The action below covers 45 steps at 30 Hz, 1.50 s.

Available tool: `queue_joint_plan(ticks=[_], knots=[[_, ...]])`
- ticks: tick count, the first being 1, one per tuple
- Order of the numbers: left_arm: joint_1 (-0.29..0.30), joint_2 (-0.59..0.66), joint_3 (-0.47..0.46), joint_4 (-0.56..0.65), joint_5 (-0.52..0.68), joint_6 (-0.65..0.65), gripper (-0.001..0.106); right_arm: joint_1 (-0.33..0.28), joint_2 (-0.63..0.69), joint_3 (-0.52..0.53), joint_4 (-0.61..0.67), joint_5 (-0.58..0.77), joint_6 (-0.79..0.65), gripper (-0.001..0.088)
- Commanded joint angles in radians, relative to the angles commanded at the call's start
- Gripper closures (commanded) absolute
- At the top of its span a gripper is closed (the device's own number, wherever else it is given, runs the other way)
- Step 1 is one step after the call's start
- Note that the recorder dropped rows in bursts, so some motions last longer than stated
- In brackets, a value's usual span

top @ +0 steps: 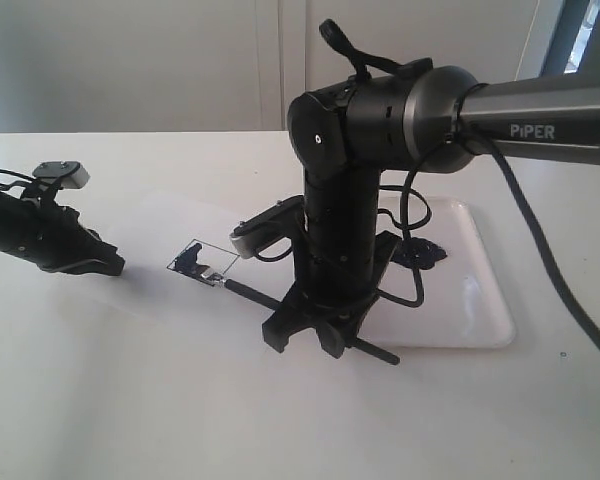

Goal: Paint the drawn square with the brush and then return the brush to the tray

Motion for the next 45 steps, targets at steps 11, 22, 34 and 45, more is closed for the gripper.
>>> queue_joint_plan(ticks=[11, 22, 34, 45], knots=[[0.000, 0.000, 0.000, 0.022, -0.020, -0.034, 0.105, 0.000, -0.024, 0.000, -0.015, 0.000, 0.003, 0.0868], [0.000, 0.000, 0.000, 0.024, -0.016, -0.043, 0.105, 0.000, -0.029, 0.000, -0.015, 0.000, 0.021, 0.0868], [0.000, 0.000, 0.000, 0.032, -0.015, -0.052, 0.105, 0.000, -0.025, 0.000, -0.015, 0.000, 0.028, 0.0868], [0.000, -0.004, 0.000, 0.040, -0.016, -0.052, 0.105, 0.000, 0.018, 0.000, -0.048, -0.021, 0.049, 0.0868]])
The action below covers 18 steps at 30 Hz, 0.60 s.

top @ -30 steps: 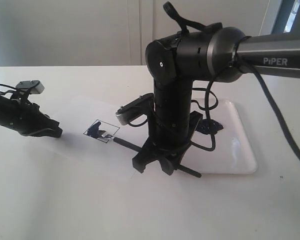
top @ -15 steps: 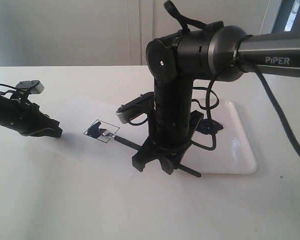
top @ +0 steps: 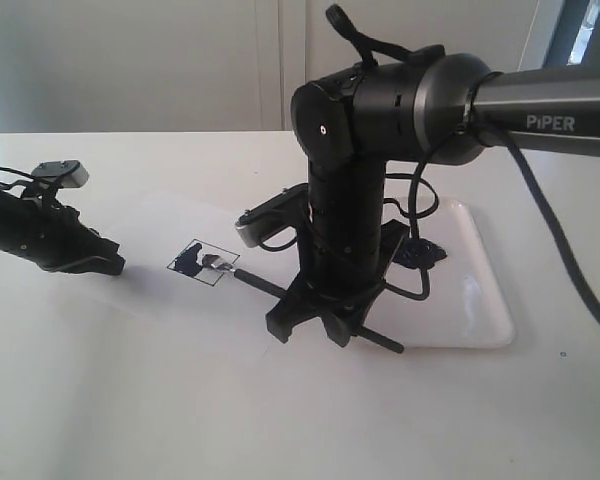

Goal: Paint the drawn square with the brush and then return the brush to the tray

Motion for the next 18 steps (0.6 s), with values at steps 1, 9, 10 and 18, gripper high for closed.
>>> queue_joint_plan(ticks=[1, 9, 10, 18], knots=[[0.000, -0.014, 0.000, 0.000, -0.005, 0.000, 0.105, 0.000, 0.000, 0.000, 0.000, -0.003, 0.000, 0.0868], [0.000, -0.145, 0.000, -0.020, 0.068, 0.000, 0.105, 0.000, 0.000, 0.000, 0.000, -0.012, 0.000, 0.0868], [0.000, -0.154, 0.000, -0.022, 0.082, 0.000, 0.105, 0.000, 0.000, 0.000, 0.000, -0.012, 0.000, 0.0868], [0.000, -0.195, 0.000, -0.038, 0.270, -0.050, 0.105, 0.000, 0.000, 0.000, 0.000, -0.016, 0.000, 0.0868]])
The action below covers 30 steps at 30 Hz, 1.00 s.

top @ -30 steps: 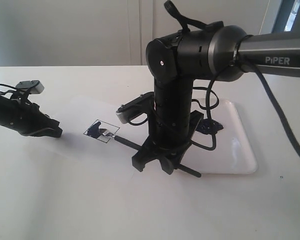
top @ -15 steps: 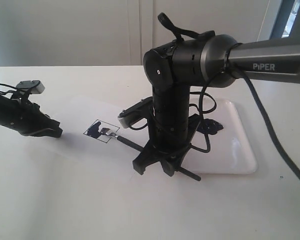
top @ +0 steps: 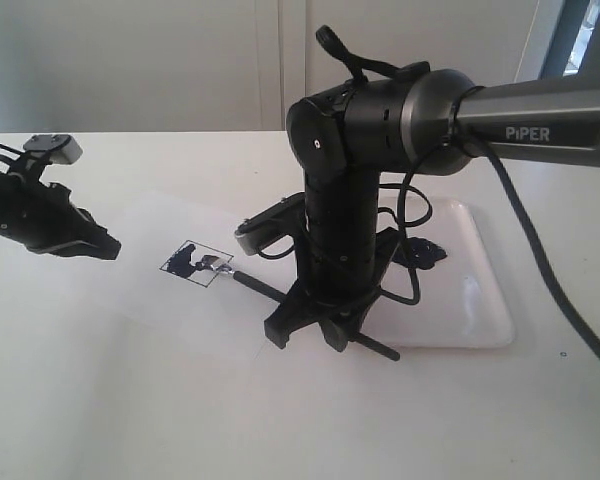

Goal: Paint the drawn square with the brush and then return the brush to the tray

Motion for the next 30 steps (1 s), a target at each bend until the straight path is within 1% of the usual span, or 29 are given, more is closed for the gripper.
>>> queue_joint_plan(ticks=[6, 10, 13, 16, 18, 25, 30], knots=[[0.000, 0.000, 0.000, 0.005, 0.089, -0.039, 0.105, 0.000, 0.000, 0.000, 0.000, -0.001, 0.000, 0.0868], [-0.018, 0.023, 0.000, 0.015, 0.093, -0.047, 0.105, 0.000, 0.000, 0.000, 0.006, -0.005, 0.000, 0.0868], [-0.046, 0.051, 0.000, 0.036, 0.078, -0.059, 0.105, 0.000, 0.000, 0.000, 0.010, -0.010, 0.000, 0.0868], [-0.071, 0.081, 0.000, 0.036, 0.037, -0.063, 0.105, 0.000, 0.000, 0.000, 0.032, -0.013, -0.002, 0.0868], [-0.075, 0.096, 0.000, 0.036, 0.012, -0.063, 0.105, 0.000, -0.002, 0.000, 0.055, -0.013, -0.004, 0.0868], [-0.075, 0.129, 0.000, 0.037, -0.039, -0.063, 0.105, 0.000, -0.020, 0.000, 0.055, -0.016, -0.004, 0.0868], [-0.075, 0.149, 0.000, 0.037, -0.041, -0.066, 0.105, 0.000, -0.022, 0.000, 0.062, -0.016, -0.014, 0.0868]])
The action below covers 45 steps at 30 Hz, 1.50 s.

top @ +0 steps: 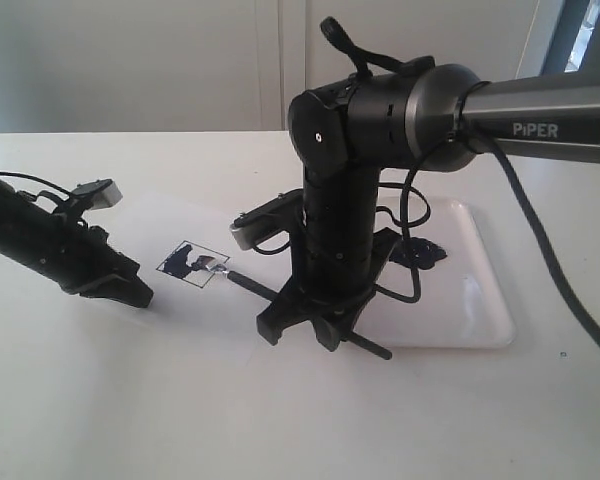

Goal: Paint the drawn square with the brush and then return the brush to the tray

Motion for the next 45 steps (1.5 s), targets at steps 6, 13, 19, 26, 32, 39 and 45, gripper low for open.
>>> queue_joint_plan(ticks=[6, 13, 19, 26, 32, 39, 45], knots=[[0.000, 0.027, 0.000, 0.002, -0.008, -0.015, 0.105, 0.000, 0.000, 0.000, 0.055, 0.022, -0.032, 0.0868], [0.000, 0.029, 0.000, 0.006, -0.037, -0.027, 0.105, 0.000, 0.000, 0.000, 0.064, 0.054, -0.040, 0.0868], [0.000, 0.029, 0.000, 0.033, -0.076, -0.070, 0.105, 0.000, 0.000, 0.000, 0.045, 0.054, -0.032, 0.0868], [0.000, 0.029, 0.000, 0.035, -0.076, -0.070, 0.105, 0.000, -0.005, 0.000, 0.027, 0.054, -0.013, 0.0868], [0.000, 0.029, 0.000, 0.037, -0.078, -0.070, 0.105, 0.000, -0.013, 0.000, 0.022, 0.054, -0.013, 0.0868], [0.000, 0.029, 0.000, 0.036, -0.080, -0.070, 0.105, 0.000, -0.022, 0.006, 0.023, 0.054, -0.008, 0.0868], [0.000, 0.029, 0.000, 0.039, -0.080, -0.070, 0.105, 0.000, -0.022, 0.035, 0.031, 0.054, -0.008, 0.0868]])
